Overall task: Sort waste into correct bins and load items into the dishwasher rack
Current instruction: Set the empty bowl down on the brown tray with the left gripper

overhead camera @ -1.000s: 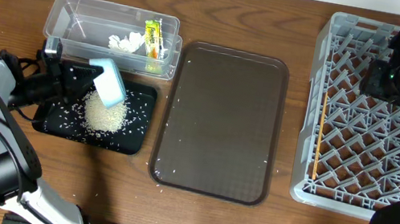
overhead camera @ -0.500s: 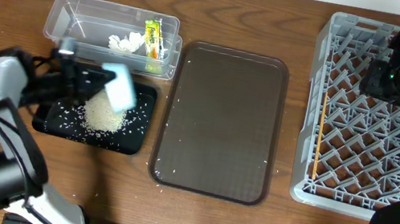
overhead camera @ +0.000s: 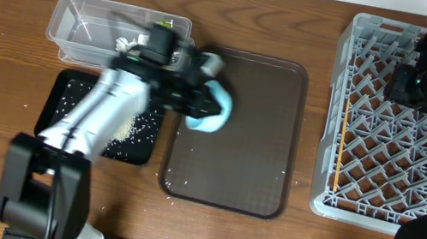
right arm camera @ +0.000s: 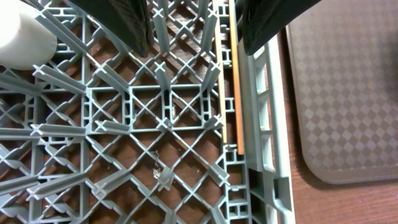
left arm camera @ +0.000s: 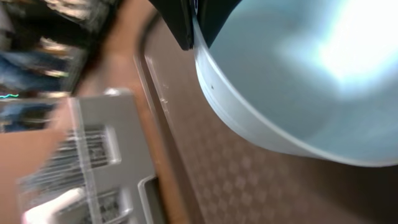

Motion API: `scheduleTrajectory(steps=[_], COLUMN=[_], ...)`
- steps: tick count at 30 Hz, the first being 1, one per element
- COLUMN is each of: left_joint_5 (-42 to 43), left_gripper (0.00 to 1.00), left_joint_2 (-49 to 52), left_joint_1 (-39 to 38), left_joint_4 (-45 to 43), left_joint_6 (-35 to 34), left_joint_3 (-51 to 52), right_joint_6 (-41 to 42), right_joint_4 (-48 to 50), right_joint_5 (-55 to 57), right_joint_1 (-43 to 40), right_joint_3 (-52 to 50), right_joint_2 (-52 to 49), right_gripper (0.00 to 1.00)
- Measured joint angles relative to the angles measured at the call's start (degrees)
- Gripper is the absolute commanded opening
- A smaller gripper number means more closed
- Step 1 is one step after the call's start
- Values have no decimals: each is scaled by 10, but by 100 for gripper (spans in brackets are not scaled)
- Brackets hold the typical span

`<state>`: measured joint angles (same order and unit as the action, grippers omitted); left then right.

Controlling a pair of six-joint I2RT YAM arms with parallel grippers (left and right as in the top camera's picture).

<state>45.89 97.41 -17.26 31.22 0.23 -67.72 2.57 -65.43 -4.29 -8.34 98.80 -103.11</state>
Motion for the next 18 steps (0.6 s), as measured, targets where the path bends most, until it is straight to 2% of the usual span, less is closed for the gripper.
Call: scheduleTrajectory(steps=[5,9,11,12,13,18], left_joint_5=[-147,-229,-252,-259,-266,-284], left_gripper=[6,7,17,30,36,55], left_joint_2=[26,54,59,59,59,54], left_joint_1=[-114,-158,-166,-167,-167,-153], left_joint_4=[-77,-104,-113,-114,-115,-102], left_joint_6=[-50,-65,-68,-69,-73,-80], left_joint_3=[0,0,0,0,0,0], right_joint_6=[0,0,0,0,0,0], right_joint_4=[-1,-1,1,5,10,52], right_joint_5=[0,-4,-11,-18,-24,-92], right_joint_1=[0,0,0,0,0,1], right_joint_3=[0,0,0,0,0,0], right_joint_2=[0,0,0,0,0,0], right_gripper=[46,46,47,47,48,50])
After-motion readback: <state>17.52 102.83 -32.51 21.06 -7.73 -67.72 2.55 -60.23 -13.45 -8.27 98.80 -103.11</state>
